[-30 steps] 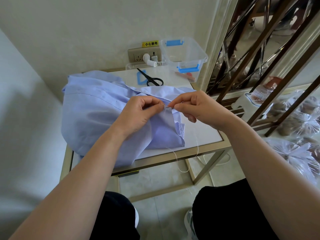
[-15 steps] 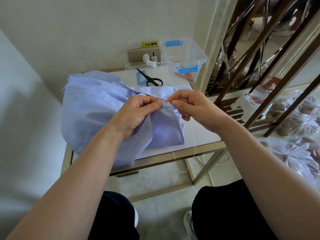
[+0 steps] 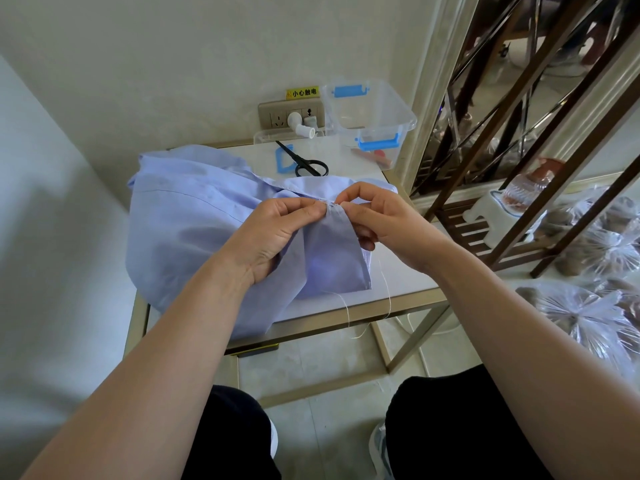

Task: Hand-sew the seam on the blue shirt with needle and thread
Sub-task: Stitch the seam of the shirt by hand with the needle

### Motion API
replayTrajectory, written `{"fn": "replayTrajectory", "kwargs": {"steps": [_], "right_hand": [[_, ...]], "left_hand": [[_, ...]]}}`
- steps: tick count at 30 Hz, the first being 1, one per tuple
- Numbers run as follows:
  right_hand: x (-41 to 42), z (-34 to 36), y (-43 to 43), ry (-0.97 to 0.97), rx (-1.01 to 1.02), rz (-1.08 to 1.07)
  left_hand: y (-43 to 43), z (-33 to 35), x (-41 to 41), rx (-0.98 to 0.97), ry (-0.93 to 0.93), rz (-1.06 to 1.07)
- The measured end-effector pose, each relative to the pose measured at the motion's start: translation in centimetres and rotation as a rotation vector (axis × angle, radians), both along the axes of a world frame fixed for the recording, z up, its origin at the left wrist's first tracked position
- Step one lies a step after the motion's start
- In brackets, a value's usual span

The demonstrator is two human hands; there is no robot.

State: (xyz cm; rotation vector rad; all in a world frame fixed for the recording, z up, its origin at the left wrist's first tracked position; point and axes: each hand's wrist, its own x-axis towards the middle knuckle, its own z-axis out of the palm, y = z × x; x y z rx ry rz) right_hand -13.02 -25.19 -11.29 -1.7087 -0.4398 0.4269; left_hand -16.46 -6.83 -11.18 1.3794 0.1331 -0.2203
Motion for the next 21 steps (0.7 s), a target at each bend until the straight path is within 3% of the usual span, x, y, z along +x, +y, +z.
{"fn": "replayTrajectory", "kwargs": {"steps": [21], "right_hand": [[0.84,-0.18,-0.22,-0.203,-0.084,-0.095]], "left_hand": [[-0.15,-0.28,0.17,0.188,-0.060,0.023]]}}
